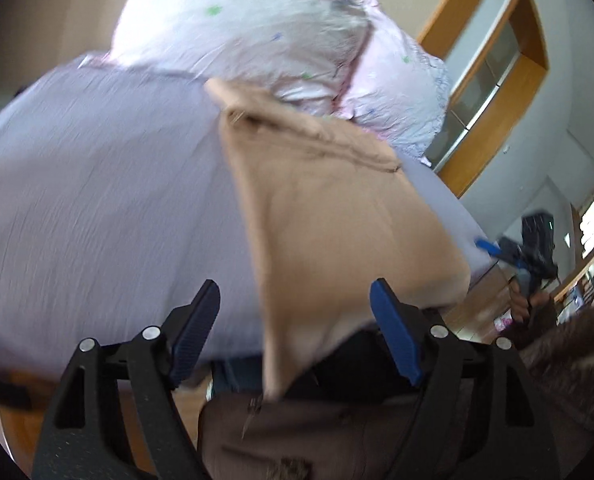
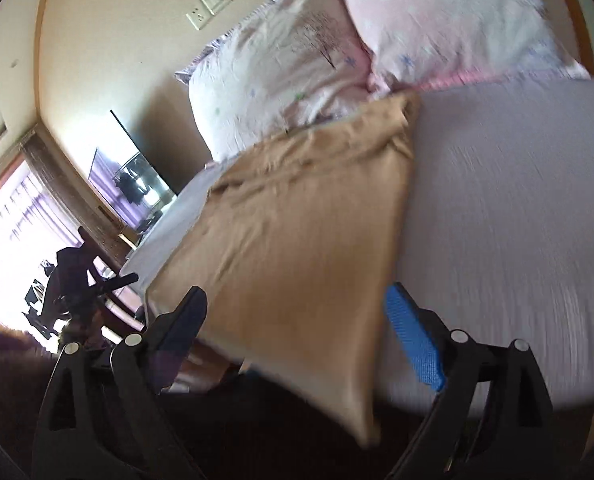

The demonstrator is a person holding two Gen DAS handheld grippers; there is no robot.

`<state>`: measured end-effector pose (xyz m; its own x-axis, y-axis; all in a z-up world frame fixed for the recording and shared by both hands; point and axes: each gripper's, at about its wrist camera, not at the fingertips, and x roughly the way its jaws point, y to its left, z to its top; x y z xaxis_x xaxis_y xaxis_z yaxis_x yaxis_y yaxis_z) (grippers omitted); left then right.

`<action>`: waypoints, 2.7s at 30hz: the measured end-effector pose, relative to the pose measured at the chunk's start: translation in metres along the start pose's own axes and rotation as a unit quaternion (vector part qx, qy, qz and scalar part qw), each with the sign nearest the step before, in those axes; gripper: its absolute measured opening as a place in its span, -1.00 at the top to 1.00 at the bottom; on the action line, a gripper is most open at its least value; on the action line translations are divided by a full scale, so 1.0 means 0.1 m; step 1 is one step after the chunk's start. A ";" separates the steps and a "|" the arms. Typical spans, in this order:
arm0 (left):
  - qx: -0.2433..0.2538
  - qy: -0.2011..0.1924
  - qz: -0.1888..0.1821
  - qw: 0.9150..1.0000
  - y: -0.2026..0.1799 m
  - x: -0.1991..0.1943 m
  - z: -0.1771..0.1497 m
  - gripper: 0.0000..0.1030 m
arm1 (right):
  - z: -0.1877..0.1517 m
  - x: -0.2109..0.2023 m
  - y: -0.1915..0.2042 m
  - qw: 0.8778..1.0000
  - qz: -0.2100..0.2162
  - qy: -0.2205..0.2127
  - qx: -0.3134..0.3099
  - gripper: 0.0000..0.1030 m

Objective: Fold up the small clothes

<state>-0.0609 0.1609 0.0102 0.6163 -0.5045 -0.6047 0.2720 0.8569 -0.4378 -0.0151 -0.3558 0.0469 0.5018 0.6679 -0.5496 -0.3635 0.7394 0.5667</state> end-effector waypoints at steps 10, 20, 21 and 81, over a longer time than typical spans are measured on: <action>-0.045 0.056 -0.038 0.997 0.08 0.57 -0.24 -0.34 | -0.43 0.49 -0.47 0.992 0.059 0.058 0.091 -0.67; -0.111 0.043 -0.122 0.985 0.10 0.55 -0.15 0.92 | -0.23 0.49 -0.11 0.985 0.165 0.023 0.034 0.86; -0.104 0.026 -0.128 0.986 0.06 0.46 -0.05 0.92 | -0.12 0.43 -0.04 0.985 0.169 0.009 0.020 0.86; -0.175 0.056 0.040 0.982 0.79 1.84 2.04 -0.37 | 2.98 2.15 -0.87 0.948 -0.301 -0.070 0.082 0.94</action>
<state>0.2247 0.1576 0.0001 0.5344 -0.4617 -0.7080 -0.0581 0.8156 -0.5757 0.3579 -0.3013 0.0623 0.6834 0.1037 -0.7227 0.1423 0.9520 0.2711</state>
